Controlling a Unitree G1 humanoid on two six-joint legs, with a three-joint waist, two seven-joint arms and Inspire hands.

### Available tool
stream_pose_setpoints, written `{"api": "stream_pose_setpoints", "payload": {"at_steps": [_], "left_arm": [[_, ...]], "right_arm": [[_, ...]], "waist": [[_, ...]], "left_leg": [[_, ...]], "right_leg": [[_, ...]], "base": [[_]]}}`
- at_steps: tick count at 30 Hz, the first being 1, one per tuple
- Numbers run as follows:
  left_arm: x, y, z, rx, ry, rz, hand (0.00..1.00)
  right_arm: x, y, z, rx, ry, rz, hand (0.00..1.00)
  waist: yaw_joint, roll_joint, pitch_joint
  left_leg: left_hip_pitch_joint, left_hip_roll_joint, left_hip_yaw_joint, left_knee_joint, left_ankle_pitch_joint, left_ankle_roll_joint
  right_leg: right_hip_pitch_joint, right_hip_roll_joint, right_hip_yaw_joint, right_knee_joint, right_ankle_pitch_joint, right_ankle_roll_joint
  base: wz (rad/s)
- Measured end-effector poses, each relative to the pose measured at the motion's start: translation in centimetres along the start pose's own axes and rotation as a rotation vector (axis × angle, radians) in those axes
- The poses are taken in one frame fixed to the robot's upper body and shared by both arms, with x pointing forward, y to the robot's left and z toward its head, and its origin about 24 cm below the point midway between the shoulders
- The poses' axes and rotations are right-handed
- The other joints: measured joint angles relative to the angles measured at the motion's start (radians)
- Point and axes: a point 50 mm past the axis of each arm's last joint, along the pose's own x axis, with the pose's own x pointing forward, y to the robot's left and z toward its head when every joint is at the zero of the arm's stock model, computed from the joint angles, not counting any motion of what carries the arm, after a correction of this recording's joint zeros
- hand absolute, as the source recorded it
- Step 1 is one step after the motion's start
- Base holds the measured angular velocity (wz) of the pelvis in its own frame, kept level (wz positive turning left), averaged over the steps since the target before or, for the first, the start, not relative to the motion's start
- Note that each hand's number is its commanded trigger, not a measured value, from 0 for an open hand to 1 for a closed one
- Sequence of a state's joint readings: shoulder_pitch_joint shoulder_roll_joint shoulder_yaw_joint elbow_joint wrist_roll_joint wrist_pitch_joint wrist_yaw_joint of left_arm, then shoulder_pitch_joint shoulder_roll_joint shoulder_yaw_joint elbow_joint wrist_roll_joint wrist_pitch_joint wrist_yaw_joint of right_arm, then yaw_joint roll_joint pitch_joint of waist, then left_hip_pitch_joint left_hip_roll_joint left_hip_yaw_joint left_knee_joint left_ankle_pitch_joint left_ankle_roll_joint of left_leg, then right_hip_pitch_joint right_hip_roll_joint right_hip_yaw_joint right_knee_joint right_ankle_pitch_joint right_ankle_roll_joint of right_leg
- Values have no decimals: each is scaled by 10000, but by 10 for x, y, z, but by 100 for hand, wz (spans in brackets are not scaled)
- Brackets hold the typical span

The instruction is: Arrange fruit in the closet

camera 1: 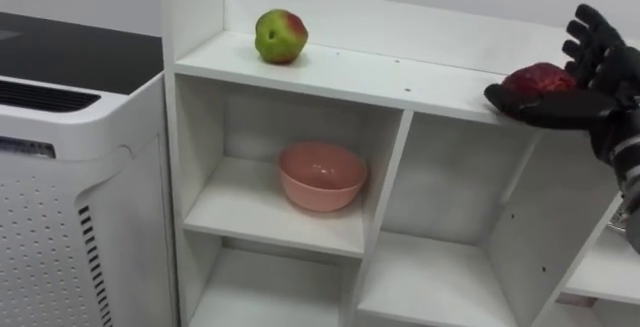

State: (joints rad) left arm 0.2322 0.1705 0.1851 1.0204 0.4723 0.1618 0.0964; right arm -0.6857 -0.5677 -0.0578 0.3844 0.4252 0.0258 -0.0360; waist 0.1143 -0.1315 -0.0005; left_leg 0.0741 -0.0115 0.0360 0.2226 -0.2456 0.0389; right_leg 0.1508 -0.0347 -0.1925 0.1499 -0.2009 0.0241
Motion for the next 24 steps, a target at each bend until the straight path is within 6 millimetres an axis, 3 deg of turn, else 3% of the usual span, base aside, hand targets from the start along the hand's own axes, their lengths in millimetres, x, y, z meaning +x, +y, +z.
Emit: {"api": "stream_pose_setpoints", "payload": {"at_steps": [1,4,12,24], "left_arm": [[0,0,0,2,11,0,0],[1,1,4,-4,-29,28,0],[2,7,7,65,57,156,0],[2,10,6,-17,222,244,0]], "right_arm": [[0,0,0,-3,18,53,100],[0,0,-2,-56,118,325,100],[0,-1,-12,-583,808,808,100],[2,1,-6,-722,656,748,100]], "waist": [[0,0,0],[-8,-26,-4],[-34,-333,-58],[-51,-236,-22]], "left_leg": [[5,1,0,1,0,0],[21,0,0,-2,2,-3],[45,15,3,6,17,-28],[41,2,13,22,17,-28]], "right_leg": [[5,0,0,0,0,0],[27,-1,11,-4,0,0],[60,5,20,-4,-1,-1],[55,8,132,2,0,-1]], "base": [[0],[0],[0],[0]]}}
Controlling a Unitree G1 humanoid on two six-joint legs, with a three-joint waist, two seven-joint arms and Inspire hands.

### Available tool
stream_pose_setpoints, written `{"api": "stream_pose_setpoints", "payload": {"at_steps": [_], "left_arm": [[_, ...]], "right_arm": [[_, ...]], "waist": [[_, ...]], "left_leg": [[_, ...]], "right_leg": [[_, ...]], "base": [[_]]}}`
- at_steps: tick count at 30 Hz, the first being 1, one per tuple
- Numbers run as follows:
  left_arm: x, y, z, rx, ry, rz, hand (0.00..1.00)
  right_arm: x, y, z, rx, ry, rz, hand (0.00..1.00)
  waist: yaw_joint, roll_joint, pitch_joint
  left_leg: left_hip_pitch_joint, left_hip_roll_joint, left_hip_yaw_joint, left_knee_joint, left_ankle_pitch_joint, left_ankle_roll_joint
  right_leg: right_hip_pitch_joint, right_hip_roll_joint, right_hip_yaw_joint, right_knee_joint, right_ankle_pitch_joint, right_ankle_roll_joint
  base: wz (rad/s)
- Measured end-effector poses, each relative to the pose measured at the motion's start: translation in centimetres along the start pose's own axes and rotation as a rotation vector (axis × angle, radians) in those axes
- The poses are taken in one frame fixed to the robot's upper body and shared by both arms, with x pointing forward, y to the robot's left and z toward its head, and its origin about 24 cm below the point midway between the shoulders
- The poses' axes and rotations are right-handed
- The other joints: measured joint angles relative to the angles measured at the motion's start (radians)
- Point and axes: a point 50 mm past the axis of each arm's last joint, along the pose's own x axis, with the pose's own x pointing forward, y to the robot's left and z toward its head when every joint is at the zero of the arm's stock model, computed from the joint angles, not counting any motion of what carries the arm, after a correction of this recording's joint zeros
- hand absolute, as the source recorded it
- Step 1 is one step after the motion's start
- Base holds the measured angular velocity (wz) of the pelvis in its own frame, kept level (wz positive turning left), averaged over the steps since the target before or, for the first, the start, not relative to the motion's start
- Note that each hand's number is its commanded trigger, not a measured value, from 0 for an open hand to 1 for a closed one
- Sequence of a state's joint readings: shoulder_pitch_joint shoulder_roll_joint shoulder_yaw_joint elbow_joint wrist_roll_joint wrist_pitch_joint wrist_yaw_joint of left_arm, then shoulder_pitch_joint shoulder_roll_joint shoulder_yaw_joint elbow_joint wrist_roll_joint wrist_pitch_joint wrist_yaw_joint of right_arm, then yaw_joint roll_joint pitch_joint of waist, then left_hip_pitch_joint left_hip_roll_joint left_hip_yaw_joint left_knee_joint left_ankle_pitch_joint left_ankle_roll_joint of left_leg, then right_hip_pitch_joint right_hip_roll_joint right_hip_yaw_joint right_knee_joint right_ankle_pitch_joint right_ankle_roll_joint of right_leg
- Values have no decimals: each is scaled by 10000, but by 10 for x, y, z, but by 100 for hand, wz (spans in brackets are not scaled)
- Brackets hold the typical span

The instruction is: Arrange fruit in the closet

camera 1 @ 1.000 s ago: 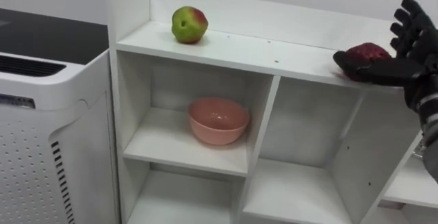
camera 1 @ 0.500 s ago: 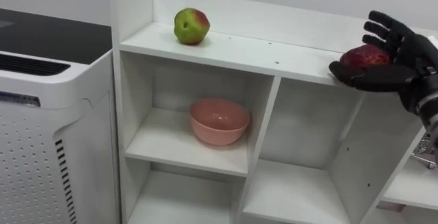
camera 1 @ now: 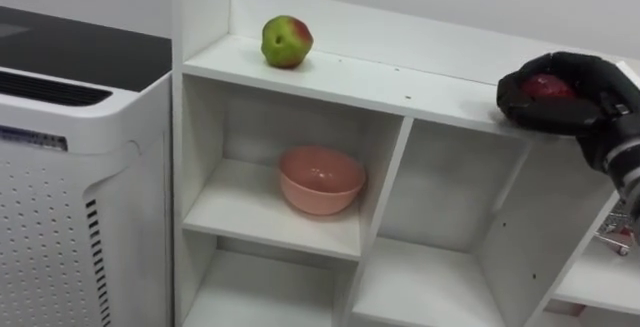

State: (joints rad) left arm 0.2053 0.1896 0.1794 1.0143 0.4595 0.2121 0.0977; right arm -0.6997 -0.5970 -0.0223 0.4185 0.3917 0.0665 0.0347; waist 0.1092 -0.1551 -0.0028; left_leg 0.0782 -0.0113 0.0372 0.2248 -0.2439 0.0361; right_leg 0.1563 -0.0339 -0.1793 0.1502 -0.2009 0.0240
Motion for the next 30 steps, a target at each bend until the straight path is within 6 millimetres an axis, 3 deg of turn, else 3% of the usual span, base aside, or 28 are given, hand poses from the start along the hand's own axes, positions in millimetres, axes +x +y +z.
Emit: {"api": "stream_pose_setpoints", "payload": {"at_steps": [7,9,12,16,25,30], "left_arm": [[0,-1,0,181,-58,50,0],[0,-2,1,270,-113,31,0],[-1,-3,1,285,-136,-16,0],[0,-2,11,387,-521,46,0],[-1,-8,12,1088,-888,-49,0],[0,-13,9,1156,-731,-154,0]], "right_arm": [[-2,5,6,277,-320,338,100],[-4,11,13,389,-605,755,100],[-17,21,18,423,-1028,1226,100],[-30,33,22,914,-1428,1831,100],[-60,96,10,3161,-1258,4751,100],[-78,122,-16,4291,-262,5739,100]], "waist": [[-107,71,-13],[-271,143,31],[-247,274,-20],[-224,413,-24],[-133,485,24],[166,542,40]], "left_leg": [[26,-16,-52,13,0,0],[12,-14,-101,14,0,0],[44,-13,-28,-7,0,0],[34,-9,32,-46,0,0],[-61,44,320,-36,1,-1],[-489,50,351,125,1,1]], "right_leg": [[39,4,148,-2,0,0],[37,6,139,-1,0,0],[54,9,95,2,0,0],[9,8,111,-4,0,0],[-188,14,403,6,4,-6],[-559,10,415,28,26,-41]], "base": [[1],[4],[0],[-5],[-9],[-3]]}}
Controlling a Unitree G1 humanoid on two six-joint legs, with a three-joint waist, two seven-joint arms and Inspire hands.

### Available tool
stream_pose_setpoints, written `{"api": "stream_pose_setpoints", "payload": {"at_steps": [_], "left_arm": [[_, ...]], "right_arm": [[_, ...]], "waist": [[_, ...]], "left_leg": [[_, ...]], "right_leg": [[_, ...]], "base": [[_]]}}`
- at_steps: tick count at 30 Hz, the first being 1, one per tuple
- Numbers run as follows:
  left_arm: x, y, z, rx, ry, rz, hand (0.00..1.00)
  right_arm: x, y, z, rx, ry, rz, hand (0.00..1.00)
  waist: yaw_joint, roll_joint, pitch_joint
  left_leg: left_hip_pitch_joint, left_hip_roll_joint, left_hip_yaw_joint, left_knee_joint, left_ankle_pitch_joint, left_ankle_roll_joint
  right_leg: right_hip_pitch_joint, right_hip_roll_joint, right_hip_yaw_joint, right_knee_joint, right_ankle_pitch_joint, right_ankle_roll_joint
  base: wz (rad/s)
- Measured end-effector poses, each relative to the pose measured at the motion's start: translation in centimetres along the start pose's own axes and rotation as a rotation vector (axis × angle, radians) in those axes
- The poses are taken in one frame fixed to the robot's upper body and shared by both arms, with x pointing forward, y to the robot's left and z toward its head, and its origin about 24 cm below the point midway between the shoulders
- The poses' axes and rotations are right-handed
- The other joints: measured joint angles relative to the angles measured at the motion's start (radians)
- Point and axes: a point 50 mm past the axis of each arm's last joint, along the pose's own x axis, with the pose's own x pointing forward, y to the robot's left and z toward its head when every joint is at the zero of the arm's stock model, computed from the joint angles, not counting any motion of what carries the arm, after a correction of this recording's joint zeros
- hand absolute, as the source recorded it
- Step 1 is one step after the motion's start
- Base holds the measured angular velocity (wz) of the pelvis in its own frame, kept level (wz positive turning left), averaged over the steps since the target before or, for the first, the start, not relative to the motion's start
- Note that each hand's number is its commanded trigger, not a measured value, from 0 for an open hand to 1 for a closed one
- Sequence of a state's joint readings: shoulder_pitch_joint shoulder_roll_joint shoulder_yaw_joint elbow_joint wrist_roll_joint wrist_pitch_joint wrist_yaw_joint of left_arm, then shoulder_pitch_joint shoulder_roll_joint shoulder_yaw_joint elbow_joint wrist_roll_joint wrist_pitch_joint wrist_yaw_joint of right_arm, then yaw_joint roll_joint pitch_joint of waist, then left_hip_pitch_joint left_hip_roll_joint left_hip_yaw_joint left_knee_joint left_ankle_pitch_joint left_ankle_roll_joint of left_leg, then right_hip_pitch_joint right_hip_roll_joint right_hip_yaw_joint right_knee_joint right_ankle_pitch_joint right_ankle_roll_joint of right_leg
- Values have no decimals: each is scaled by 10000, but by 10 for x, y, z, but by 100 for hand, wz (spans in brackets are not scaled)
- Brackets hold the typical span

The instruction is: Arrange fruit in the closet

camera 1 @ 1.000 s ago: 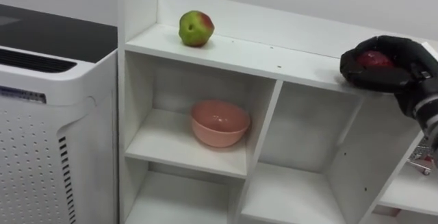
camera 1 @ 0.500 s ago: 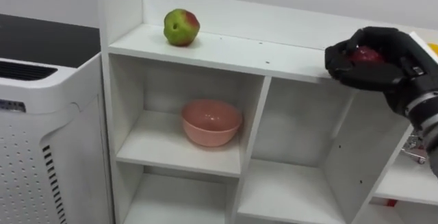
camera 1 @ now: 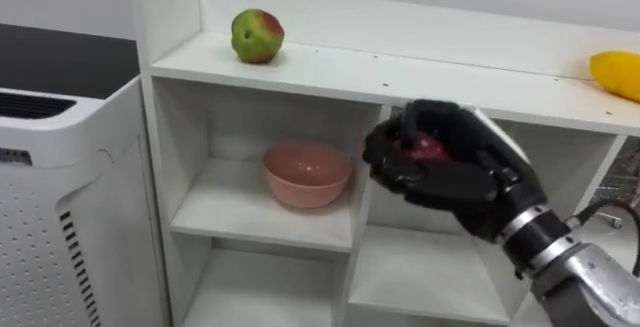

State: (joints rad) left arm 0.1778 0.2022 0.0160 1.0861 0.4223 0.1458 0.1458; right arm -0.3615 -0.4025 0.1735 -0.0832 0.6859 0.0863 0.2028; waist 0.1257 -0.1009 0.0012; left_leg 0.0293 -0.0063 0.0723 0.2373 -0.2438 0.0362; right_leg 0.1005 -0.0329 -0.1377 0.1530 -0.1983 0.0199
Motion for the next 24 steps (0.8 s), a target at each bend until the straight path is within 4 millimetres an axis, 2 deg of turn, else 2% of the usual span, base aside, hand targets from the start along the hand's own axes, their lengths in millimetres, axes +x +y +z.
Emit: {"api": "stream_pose_setpoints", "payload": {"at_steps": [2,4,6,7,11,15,19,22,24], "left_arm": [[1,-1,1,264,30,-78,0],[1,-2,5,281,-11,-159,0],[2,-2,15,298,-300,-202,0],[2,-2,17,321,-350,-220,0],[3,-4,25,476,-379,-388,0],[4,-2,31,179,-473,-430,0],[2,-9,35,159,-626,-656,0],[1,-14,42,54,-782,-820,0],[1,-15,44,132,-874,-818,0]], "right_arm": [[2,5,-13,383,273,241,100],[1,5,-37,1049,983,79,100],[-9,-2,-69,1680,2114,-412,100],[-13,-5,-76,1778,2374,-582,100],[-34,-21,-117,2414,4001,-1835,100],[-55,-29,-146,3302,5080,-3054,100],[-70,-37,-160,4704,5279,-4241,100],[-74,-49,-161,6239,4618,-5499,100],[-70,-57,-158,7284,4006,-6239,100]], "waist": [[-29,54,21],[-38,128,64],[3,283,113],[6,333,132],[59,718,122],[29,789,136],[-28,816,179],[-58,967,337],[-38,997,372]], "left_leg": [[-289,16,-32,118,10,13],[-574,29,-70,357,10,14],[-1116,45,-192,644,9,15],[-1300,54,-207,729,17,27],[-2281,92,-187,1080,108,87],[-3072,74,-164,1178,325,85],[-3842,33,-174,1626,332,91],[-4543,26,-192,1981,326,108],[-5106,-38,-157,2095,433,136]], "right_leg": [[-232,10,-7,21,37,-55],[-406,10,-46,71,61,-71],[-875,-4,-170,335,60,-71],[-1042,-7,-202,409,61,-71],[-2167,-47,-259,1049,68,-100],[-3193,-149,-298,1674,35,-150],[-4018,-255,-344,2334,-143,-244],[-4754,-355,-413,2890,-239,-305],[-5495,-487,-336,3312,-264,-340]], "base": [[3],[12],[16],[14],[-1],[0],[5],[5],[-3]]}}
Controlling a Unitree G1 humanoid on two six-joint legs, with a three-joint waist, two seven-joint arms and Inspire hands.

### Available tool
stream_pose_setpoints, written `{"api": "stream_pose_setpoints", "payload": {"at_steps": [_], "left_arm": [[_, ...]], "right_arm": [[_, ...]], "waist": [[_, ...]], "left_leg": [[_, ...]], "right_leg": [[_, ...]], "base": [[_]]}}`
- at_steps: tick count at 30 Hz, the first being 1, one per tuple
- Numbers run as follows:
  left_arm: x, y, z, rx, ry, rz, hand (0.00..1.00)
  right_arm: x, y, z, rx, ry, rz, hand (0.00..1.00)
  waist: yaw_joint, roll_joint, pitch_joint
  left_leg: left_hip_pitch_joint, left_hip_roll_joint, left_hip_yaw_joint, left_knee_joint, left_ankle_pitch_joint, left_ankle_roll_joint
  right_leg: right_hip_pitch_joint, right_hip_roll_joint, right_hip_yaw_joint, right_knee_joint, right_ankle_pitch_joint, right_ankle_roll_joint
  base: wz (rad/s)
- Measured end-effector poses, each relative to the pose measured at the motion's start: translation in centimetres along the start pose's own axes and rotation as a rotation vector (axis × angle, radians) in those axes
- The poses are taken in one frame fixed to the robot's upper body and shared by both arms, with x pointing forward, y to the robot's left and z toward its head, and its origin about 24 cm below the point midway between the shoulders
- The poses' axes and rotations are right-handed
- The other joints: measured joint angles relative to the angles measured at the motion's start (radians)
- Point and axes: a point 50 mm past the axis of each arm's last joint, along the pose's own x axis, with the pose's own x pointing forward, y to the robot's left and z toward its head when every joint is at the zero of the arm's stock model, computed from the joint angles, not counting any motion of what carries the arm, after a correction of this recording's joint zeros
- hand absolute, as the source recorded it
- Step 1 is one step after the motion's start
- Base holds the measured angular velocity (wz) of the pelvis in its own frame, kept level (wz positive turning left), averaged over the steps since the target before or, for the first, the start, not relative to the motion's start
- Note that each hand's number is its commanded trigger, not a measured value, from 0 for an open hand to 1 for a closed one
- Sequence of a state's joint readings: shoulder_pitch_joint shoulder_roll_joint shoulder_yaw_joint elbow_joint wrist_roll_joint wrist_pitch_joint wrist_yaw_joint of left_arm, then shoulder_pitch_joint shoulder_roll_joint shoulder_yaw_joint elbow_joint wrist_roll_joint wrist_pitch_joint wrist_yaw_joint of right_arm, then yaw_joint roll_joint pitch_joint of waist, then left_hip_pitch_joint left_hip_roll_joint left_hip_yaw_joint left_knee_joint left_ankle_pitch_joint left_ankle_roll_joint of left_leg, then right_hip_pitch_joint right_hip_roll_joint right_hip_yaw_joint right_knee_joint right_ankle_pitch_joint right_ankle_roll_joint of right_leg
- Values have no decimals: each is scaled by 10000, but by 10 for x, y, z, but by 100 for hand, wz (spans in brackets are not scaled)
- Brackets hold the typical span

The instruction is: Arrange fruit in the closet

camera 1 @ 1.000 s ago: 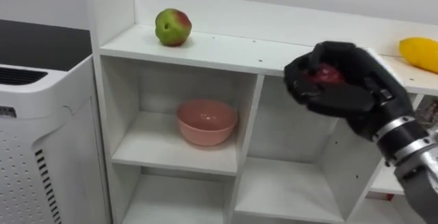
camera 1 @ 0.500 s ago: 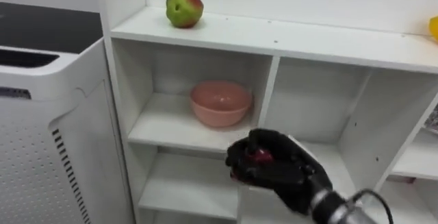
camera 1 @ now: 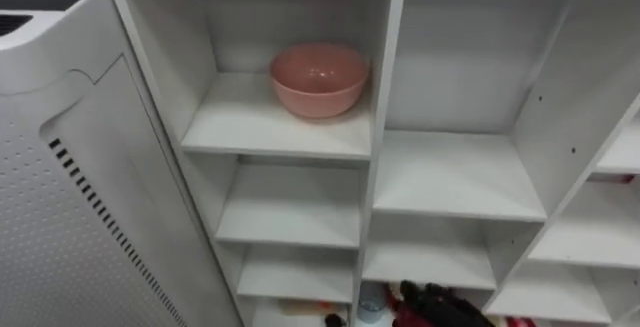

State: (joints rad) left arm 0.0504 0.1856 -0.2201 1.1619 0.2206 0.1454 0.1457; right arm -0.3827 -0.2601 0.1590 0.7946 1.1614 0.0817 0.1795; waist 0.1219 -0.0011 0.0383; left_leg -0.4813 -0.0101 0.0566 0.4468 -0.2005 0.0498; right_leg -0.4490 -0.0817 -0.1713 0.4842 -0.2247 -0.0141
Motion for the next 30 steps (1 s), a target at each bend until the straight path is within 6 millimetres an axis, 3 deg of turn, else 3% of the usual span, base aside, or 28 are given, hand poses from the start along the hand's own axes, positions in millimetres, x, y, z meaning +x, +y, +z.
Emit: {"api": "stream_pose_setpoints", "payload": {"at_steps": [7,15,20,30], "left_arm": [[-1,-6,8,-162,-248,66,0],[-1,-5,26,-909,-646,88,0],[-1,-3,31,-923,-870,133,0],[-3,-5,42,-615,-1379,91,0]], "right_arm": [[6,-5,27,3056,-1421,-1003,100],[22,30,92,5552,-3406,-157,100],[19,35,118,5802,-4074,55,100],[18,42,131,6113,-4316,123,100]], "waist": [[139,-35,33],[236,77,125],[510,169,137],[742,326,98]], "left_leg": [[-1209,-208,273,374,146,50],[-2519,-189,292,1080,138,42],[-3101,-202,267,1387,115,72],[-4238,-197,316,2326,-109,97]], "right_leg": [[-1625,-258,374,1107,-309,-10],[-2933,-383,308,1767,-432,-143],[-3514,-442,306,2084,-448,-155],[-4635,-627,304,3015,-671,-210]], "base": [[2],[4],[3],[1]]}}
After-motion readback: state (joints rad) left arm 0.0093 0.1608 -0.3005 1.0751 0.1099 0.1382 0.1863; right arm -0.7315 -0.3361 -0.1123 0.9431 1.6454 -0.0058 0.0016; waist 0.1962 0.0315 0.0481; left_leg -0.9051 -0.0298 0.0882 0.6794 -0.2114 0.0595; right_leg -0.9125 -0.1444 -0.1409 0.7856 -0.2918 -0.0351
